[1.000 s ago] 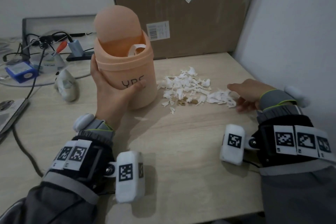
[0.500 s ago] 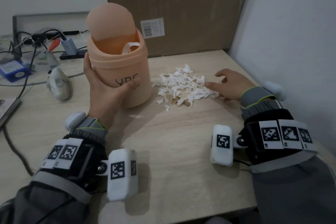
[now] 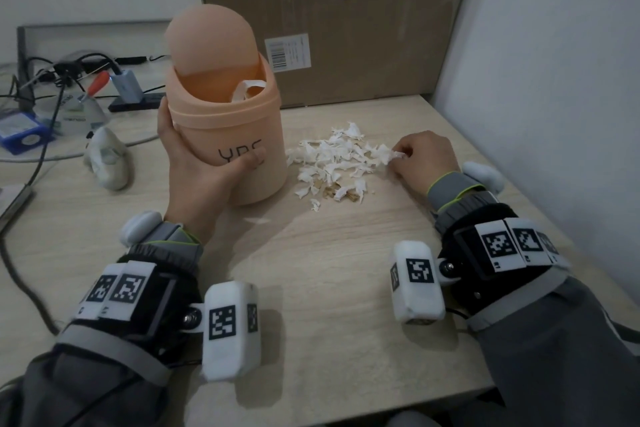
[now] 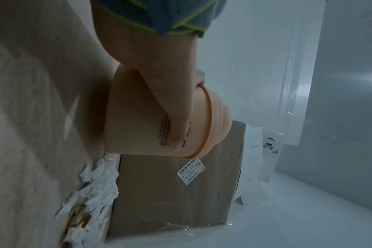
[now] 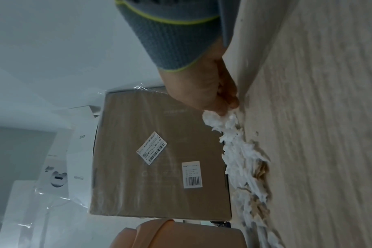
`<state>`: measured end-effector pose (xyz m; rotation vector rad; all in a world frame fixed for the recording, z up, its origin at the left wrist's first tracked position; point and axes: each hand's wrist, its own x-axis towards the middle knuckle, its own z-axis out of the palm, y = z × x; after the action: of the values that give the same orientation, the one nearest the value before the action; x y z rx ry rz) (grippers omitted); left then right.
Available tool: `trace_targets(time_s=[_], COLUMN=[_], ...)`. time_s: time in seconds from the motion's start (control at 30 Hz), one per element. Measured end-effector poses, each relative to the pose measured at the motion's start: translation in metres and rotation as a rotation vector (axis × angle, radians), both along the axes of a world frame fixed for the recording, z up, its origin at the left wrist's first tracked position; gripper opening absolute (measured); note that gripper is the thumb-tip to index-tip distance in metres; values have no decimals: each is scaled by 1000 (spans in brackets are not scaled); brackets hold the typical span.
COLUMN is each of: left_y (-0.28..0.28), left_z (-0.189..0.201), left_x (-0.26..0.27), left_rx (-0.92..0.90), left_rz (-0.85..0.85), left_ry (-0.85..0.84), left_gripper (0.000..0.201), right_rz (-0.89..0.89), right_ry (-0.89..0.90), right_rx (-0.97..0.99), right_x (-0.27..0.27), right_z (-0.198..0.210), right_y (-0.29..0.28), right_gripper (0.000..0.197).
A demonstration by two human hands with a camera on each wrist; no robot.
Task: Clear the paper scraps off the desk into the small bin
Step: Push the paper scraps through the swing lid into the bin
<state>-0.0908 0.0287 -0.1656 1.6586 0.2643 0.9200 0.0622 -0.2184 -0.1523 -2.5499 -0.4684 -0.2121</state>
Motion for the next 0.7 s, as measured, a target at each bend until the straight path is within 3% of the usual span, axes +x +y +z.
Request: trace_targets(time_s=[0.1, 0.23, 0.43, 0.7], left_y=[0, -2, -4, -4], left_z=[2, 3, 4, 4], left_x=[0, -1, -2, -2], left_rx=[3, 20, 19, 21], left_rz=[-4, -5, -18, -16], left_ry=[6, 12, 20, 26], left_gripper=[133, 134, 134, 133], right_rz=[-67, -69, -64, -99], right_ry=[64, 236, 469, 656], right_rx=[329, 705, 969, 1245], right_x=[0, 1, -5, -3], right_z=[1, 0, 5, 9], right_y=[2, 4, 7, 8], right_gripper=[9, 23, 34, 10])
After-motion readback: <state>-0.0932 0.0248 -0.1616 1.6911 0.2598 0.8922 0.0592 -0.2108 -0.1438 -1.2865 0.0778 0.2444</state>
